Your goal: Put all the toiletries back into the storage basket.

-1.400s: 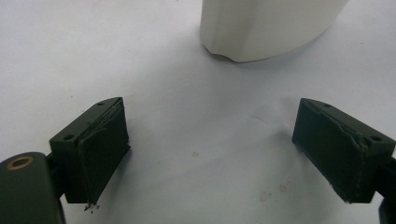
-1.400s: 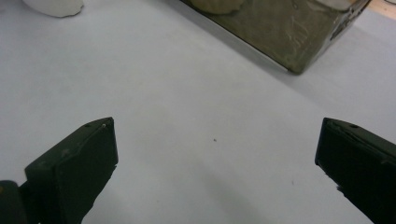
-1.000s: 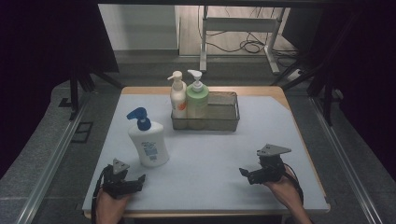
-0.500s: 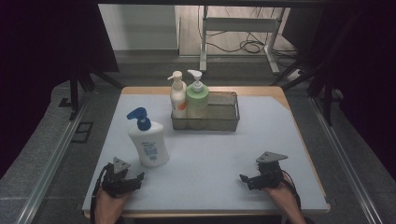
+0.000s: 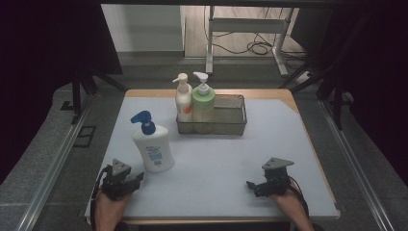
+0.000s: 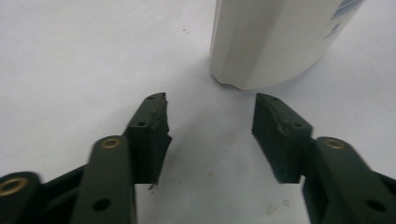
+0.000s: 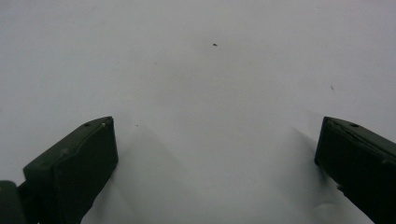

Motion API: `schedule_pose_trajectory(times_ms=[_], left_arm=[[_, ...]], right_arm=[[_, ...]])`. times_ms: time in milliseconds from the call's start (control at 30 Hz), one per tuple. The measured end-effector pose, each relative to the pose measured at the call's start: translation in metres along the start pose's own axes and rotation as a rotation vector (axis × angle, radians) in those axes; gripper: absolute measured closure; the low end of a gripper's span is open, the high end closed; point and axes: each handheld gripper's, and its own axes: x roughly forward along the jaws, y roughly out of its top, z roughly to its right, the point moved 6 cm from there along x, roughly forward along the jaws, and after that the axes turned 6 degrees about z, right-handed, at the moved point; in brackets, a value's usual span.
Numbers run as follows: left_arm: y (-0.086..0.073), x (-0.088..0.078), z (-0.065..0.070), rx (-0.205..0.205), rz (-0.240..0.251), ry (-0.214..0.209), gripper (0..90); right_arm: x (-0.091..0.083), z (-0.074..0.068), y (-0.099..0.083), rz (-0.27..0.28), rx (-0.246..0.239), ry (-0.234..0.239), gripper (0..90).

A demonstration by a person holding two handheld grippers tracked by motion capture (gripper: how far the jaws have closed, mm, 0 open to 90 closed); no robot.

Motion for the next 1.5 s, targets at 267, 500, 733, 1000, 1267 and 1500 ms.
schedule_pose_trajectory(times_ms=[267, 500, 733, 1000, 1267, 1500], left_arm=[[0.003, 0.004, -0.007, -0.029, 0.008, -0.051, 71.0], [0.015, 0.01, -0.01, -0.016, 0.001, -0.054, 89.2], [0.025, 0.023, -0.015, -0.025, -0.013, -0.081, 89.3], [0.028, 0.032, -0.016, -0.025, -0.012, -0.095, 89.3], [0.03, 0.042, -0.017, -0.004, 0.005, -0.097, 89.3], [0.031, 0.046, -0.019, -0.021, 0.001, -0.119, 89.5]], right_arm=[[0.0, 0.0, 0.0, 0.0, 0.0, -0.001, 0.0], [0.0, 0.0, 0.0, -0.001, 0.001, -0.001, 0.0], [0.0, 0.0, 0.0, -0.001, 0.0, -0.001, 0.0], [0.0, 0.0, 0.0, 0.0, 0.0, -0.001, 0.0], [0.0, 0.0, 0.0, 0.0, 0.0, -0.001, 0.0], [0.0, 0.0, 0.0, 0.0, 0.0, -0.001, 0.0]])
